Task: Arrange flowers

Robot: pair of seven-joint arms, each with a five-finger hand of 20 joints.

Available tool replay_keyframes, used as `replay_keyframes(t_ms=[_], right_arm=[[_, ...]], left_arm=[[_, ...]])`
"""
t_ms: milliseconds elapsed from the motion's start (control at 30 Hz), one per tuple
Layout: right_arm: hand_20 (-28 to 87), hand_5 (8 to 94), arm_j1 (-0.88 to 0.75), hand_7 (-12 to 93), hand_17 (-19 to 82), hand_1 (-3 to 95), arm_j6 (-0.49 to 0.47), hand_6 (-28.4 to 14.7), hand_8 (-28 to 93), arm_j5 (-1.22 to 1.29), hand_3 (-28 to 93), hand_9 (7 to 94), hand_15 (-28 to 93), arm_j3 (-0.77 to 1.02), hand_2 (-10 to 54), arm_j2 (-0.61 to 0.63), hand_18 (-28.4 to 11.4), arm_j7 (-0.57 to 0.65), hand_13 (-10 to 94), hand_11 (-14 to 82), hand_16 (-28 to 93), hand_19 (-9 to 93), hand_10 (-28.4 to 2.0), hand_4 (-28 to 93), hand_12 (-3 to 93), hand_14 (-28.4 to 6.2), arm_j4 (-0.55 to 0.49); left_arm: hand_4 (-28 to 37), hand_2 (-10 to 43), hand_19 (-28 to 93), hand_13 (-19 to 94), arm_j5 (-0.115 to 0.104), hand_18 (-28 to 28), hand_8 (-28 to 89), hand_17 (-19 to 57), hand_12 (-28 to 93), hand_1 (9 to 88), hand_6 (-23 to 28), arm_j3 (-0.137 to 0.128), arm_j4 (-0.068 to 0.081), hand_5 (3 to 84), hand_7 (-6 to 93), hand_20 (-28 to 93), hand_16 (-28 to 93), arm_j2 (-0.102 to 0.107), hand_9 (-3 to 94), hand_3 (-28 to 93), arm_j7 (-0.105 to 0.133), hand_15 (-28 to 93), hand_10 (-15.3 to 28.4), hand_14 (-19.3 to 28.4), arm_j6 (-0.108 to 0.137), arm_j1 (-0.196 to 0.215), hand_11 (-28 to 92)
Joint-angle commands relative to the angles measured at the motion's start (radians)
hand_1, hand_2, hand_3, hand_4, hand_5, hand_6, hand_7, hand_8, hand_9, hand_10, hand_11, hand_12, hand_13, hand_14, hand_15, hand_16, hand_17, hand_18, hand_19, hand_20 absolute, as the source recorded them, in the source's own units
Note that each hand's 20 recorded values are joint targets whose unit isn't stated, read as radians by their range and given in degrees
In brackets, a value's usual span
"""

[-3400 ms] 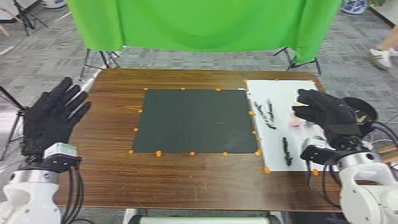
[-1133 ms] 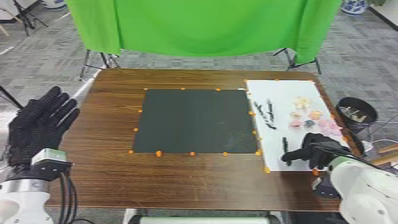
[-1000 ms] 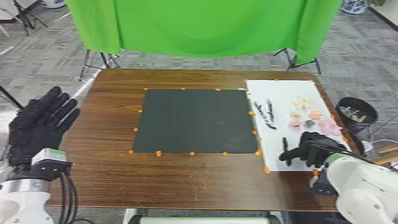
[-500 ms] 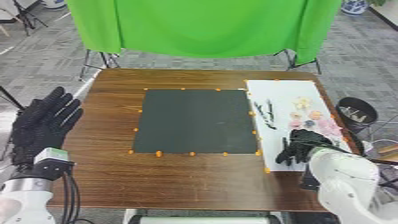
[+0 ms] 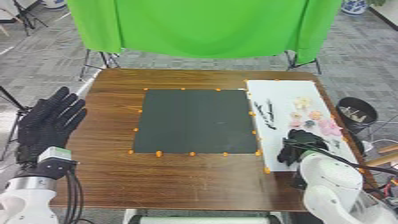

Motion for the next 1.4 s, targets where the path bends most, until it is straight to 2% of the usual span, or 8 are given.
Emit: replay_keyframes(t_ms=[33, 567, 733, 833, 933, 1033, 1133, 1400], right_arm=[[30, 67.8, -0.135, 55, 42, 51.8, 0.086, -0.4, 16, -0.002, 74, 85.8, 37, -0.052, -9.5, -0.008, -22.2, -0.017, 78, 11.3, 39, 83, -9.0, -22, 43.3, -6.7, 0.084], [31, 62.8, -0.186, 69, 50, 51.4, 0.414, -0.4, 15, 0.044, 80, 92.6, 28, 0.003, -9.5, 0.024, -22.1, -0.048, 88, 12.8, 53, 82, -6.8, -8, 49.2, -3.7, 0.027], [32, 62.4, -0.184, 70, 49, 50.6, 0.523, -0.3, 15, 0.007, 80, 92.6, 28, 0.019, -9.5, 0.054, -22.1, -0.099, 88, 13.1, 53, 82, -6.7, -7, 49.8, -3.8, -0.013], [33, 62.0, -0.16, 70, 49, 50.1, 0.587, -0.1, 15, 0.007, 80, 92.3, 29, 0.005, -9.5, 0.071, -22.0, -0.096, 88, 13.3, 53, 82, -6.8, -7, 50.2, -3.9, -0.025], [33, 61.9, -0.106, 71, 48, 49.8, 0.779, -0.1, 15, -0.035, 81, 92.4, 29, -0.086, -9.5, 0.09, -22.0, -0.093, 88, 13.5, 53, 82, -6.7, -7, 50.2, -3.9, 0.019], [33, 61.9, -0.043, 71, 48, 49.6, 0.825, -0.1, 15, -0.02, 81, 92.3, 30, -0.148, -9.5, 0.081, -22.0, -0.112, 88, 13.6, 52, 82, -6.7, -7, 50.2, -4.0, 0.041], [33, 61.9, 0.087, 71, 48, 49.4, 0.841, -0.1, 15, 0.037, 81, 92.5, 30, -0.244, -9.5, 0.049, -22.0, -0.118, 88, 14.0, 52, 82, -6.7, -7, 50.2, -4.0, 0.077], [33, 61.7, 0.462, 71, 48, 50.3, 0.894, -0.3, 16, 0.151, 80, 92.1, 31, -0.54, -9.5, -0.122, -22.2, -0.035, 87, 14.2, 51, 83, -6.9, -8, 50.4, -4.0, 0.217]], left_arm=[[-28.3, 9.8, 34, 25, -0.012, 13.2, -8, -3.8, 12, 31.6, 9.3, 0.003, 0.004, 43.5, 12.4, 6, -6, -0.003, 35.9, 72, -0.014, 31, 15.9, 15.7, -0.015, 0.002, 17], [-28.3, 9.7, 36, 26, -0.054, 14.1, -8, -4.5, 12, 31.6, 9.2, -0.007, -0.009, 43.5, 10.9, 7, -6, -0.005, 36.8, 73, 0.026, 34, 15.8, 16.2, -0.01, 0.041, 17], [-28.3, 9.8, 36, 26, -0.083, 14.2, -8, -4.6, 12, 31.6, 9.2, -0.034, -0.012, 43.5, 10.8, 7, -6, -0.004, 36.8, 72, 0.05, 34, 15.8, 16.4, -0.016, 0.066, 17], [-28.3, 9.7, 36, 26, -0.146, 14.3, -8, -4.5, 12, 31.6, 9.2, -0.027, -0.004, 43.5, 10.8, 7, -6, 0.001, 36.9, 72, 0.068, 34, 15.8, 16.3, -0.043, 0.053, 17], [-28.3, 10.0, 36, 26, -0.146, 14.3, -8, -4.6, 12, 31.5, 9.2, -0.072, -0.003, 43.6, 10.7, 7, -6, 0.005, 37.0, 72, 0.069, 34, 15.8, 16.3, -0.059, 0.083, 17], [-28.3, 10.4, 35, 26, -0.111, 14.3, -8, -4.5, 11, 30.9, 9.2, -0.153, -0.026, 43.4, 10.6, 7, -6, -0.011, 36.9, 71, 0.097, 33, 15.9, 16.2, -0.002, 0.162, 17], [-28.3, 10.4, 35, 26, -0.131, 14.2, -8, -4.4, 11, 30.7, 9.1, -0.219, -0.041, 43.3, 10.4, 7, -6, -0.027, 36.9, 72, 0.101, 33, 15.9, 16.1, -0.01, 0.227, 17], [-28.3, 11.3, 35, 27, -0.154, 14.1, -8, -4.4, 11, 29.5, 9.0, -0.184, -0.029, 43.2, 10.3, 7, -6, -0.006, 36.9, 71, 0.113, 32, 15.9, 16.0, -0.007, 0.197, 16]])
